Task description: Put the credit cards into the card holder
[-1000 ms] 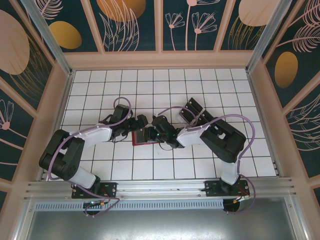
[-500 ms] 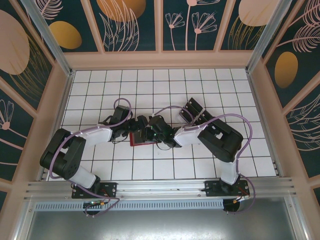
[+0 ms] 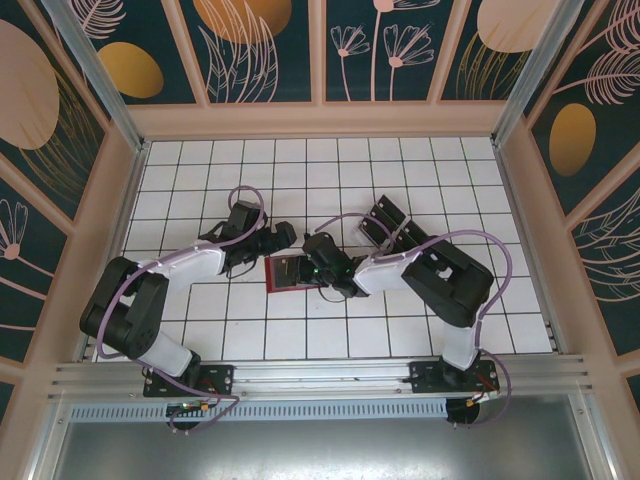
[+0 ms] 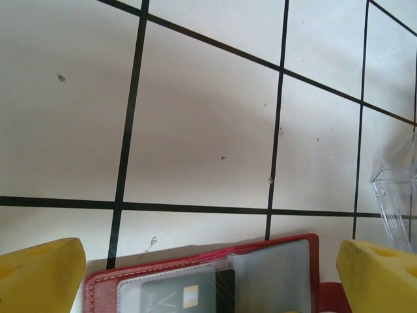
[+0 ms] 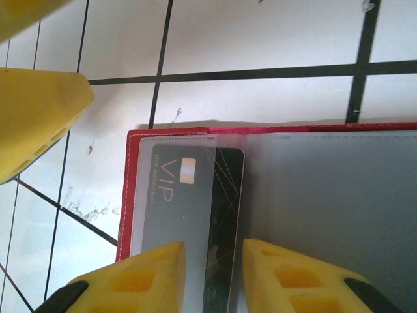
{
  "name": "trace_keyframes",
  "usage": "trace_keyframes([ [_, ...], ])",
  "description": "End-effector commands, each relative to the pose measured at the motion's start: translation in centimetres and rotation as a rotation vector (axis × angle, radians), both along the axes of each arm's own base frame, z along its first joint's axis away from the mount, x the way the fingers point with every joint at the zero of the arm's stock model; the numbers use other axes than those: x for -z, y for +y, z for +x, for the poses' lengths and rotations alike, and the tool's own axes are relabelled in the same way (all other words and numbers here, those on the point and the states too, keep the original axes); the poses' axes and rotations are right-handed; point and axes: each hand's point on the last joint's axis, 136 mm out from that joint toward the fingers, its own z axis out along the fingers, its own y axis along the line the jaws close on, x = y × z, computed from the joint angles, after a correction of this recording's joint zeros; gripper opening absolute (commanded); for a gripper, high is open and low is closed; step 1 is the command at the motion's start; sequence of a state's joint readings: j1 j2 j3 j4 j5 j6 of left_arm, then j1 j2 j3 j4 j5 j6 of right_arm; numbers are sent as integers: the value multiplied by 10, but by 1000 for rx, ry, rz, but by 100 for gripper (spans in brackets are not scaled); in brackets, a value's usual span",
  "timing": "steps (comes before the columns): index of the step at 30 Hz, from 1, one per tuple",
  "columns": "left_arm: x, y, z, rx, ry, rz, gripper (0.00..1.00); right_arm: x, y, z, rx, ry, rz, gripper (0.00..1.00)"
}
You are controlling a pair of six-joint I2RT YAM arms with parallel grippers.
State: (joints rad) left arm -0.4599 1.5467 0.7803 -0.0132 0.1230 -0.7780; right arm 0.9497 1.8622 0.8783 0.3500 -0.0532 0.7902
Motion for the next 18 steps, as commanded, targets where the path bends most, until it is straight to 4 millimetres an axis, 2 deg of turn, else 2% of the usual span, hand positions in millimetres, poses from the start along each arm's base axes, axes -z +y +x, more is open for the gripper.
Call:
trace_keyframes([
  [1, 0, 5, -2, 9, 7, 42, 98, 2, -14, 1, 26, -2, -36, 29],
  [11, 13, -1, -9, 25, 37, -5, 99, -15, -4, 1, 3, -28, 6, 22],
  [18, 21, -5, -10, 33, 53, -22, 99, -13, 0, 1, -6, -24, 5, 21],
])
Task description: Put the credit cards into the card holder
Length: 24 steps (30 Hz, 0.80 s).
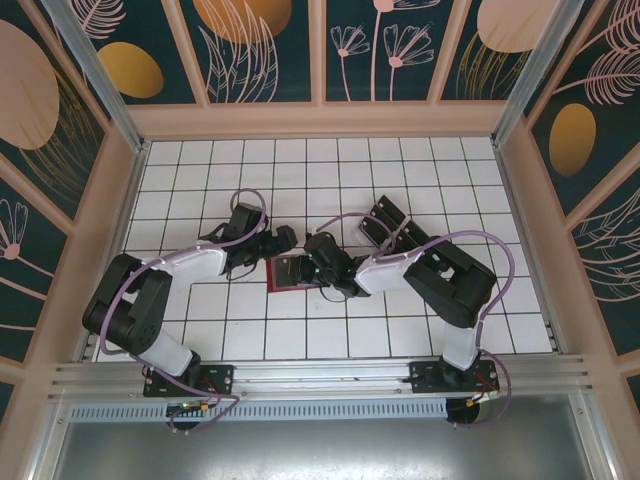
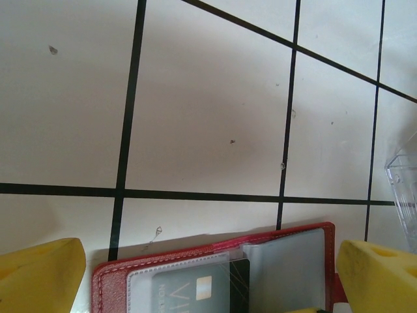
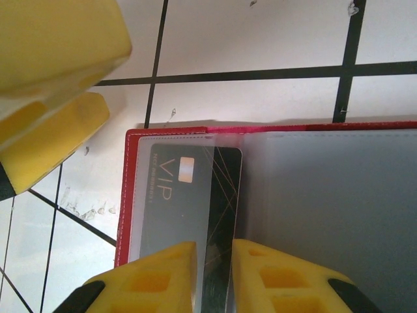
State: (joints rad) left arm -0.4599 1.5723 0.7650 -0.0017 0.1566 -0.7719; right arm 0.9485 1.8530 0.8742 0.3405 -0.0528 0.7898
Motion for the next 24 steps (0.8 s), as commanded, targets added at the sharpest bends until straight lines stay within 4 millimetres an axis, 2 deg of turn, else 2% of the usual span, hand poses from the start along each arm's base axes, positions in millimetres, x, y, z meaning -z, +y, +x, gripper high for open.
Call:
trace_keyframes([
  [1, 9, -2, -4, 7, 19, -16, 99, -11, 3, 2, -10, -25, 8, 21],
  [14, 22, -6, -7, 5, 46, -46, 99, -4, 14, 0, -39, -6, 5, 19],
  [24, 28, -11, -11, 12, 56, -65, 98, 4, 31, -4, -80, 22, 16, 19],
])
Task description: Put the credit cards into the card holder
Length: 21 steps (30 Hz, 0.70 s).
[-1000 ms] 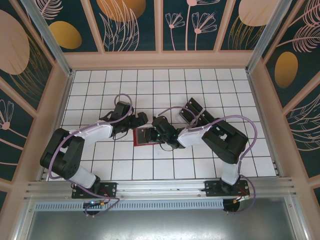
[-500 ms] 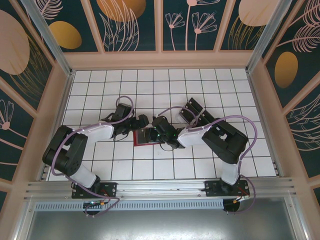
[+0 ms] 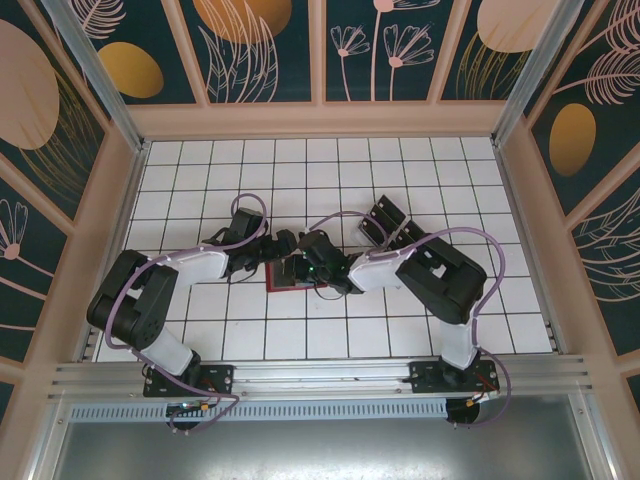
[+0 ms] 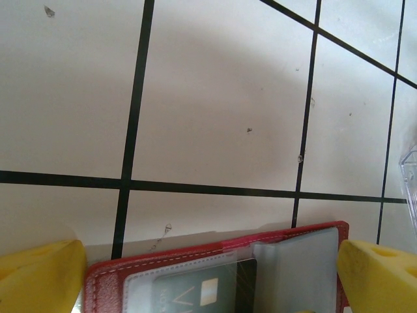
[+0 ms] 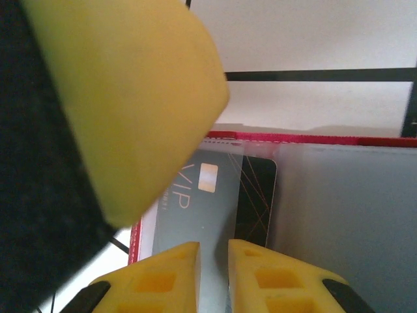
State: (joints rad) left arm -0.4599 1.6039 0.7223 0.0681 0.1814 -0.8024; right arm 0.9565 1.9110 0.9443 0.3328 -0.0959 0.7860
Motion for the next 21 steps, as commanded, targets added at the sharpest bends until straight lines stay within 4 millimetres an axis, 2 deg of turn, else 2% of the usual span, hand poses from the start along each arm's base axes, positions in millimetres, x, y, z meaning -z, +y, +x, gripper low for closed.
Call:
trace_keyframes([
  [1, 12, -10, -7, 21, 31, -35, 99, 2, 12, -4, -39, 3, 0, 19],
  [9, 12, -13, -7, 27, 29, -35, 99, -14, 19, -1, -50, -25, 23, 19],
  [15, 10, -12, -7, 27, 27, -32, 99, -33, 3, -1, -7, -75, 29, 24],
  [21, 11, -12, -7, 26, 28, -27, 98, -32, -9, -4, 17, -76, 15, 26],
])
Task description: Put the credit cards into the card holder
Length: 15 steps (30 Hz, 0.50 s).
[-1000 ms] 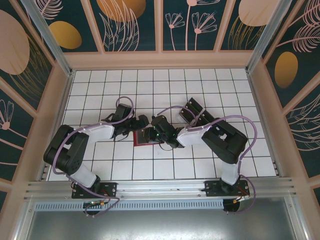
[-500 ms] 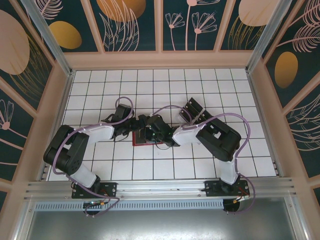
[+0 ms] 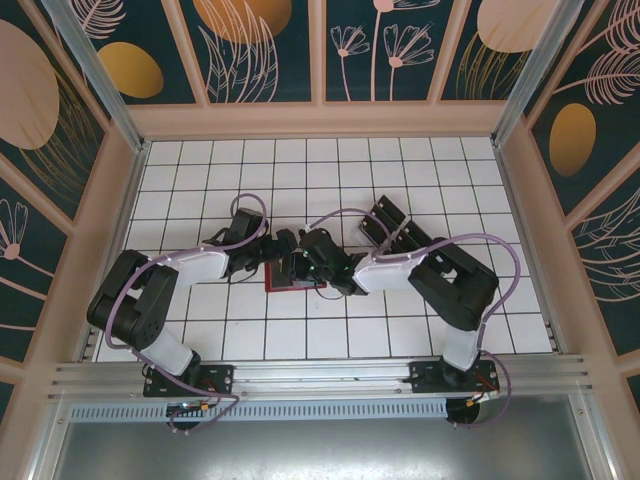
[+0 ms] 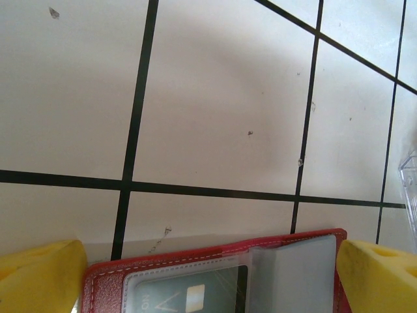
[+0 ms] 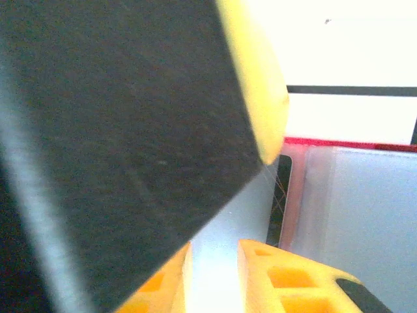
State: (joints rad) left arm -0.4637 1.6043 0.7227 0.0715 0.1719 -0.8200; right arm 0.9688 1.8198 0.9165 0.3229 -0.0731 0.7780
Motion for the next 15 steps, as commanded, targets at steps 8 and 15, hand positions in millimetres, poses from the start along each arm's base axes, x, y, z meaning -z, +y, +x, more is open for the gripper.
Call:
trace_keyframes([
  [8, 11, -11, -7, 43, 26, -21, 99, 15, -4, -3, 10, 7, -29, 26],
  [15, 12, -11, -7, 43, 28, -19, 99, 24, 1, -5, -2, 24, -35, 26],
])
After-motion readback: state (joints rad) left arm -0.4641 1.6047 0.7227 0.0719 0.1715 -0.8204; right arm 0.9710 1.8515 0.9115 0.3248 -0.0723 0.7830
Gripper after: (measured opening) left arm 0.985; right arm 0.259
